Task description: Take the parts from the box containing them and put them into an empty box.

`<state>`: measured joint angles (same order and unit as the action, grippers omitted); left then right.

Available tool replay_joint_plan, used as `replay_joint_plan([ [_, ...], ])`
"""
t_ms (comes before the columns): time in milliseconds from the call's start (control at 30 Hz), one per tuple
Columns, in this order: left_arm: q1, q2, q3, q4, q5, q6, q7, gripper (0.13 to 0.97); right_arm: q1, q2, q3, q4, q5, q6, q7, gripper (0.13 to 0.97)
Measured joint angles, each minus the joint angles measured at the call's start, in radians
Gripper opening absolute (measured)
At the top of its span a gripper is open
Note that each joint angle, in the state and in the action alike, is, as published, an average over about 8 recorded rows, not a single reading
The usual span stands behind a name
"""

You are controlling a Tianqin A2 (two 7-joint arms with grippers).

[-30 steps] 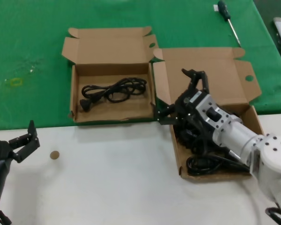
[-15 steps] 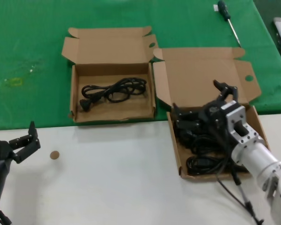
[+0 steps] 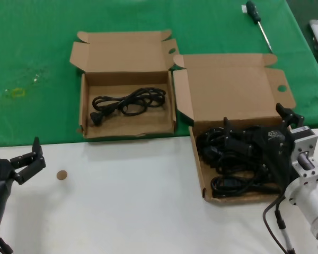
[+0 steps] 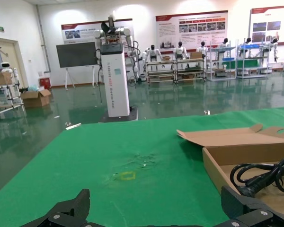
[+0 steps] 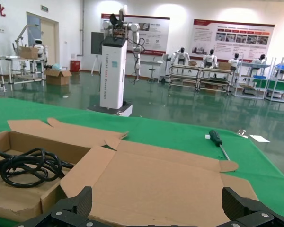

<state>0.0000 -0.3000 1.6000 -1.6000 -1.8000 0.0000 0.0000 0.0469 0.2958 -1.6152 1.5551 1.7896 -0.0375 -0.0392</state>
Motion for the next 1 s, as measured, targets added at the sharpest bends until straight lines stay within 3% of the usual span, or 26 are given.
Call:
replay_joint_plan([
  [1000,0.0,0.0,0.0,0.0,0.0,0.0,0.0,0.966,-0.01,0.001,0.003,0.009,0.002,0.008,0.008,0.966],
])
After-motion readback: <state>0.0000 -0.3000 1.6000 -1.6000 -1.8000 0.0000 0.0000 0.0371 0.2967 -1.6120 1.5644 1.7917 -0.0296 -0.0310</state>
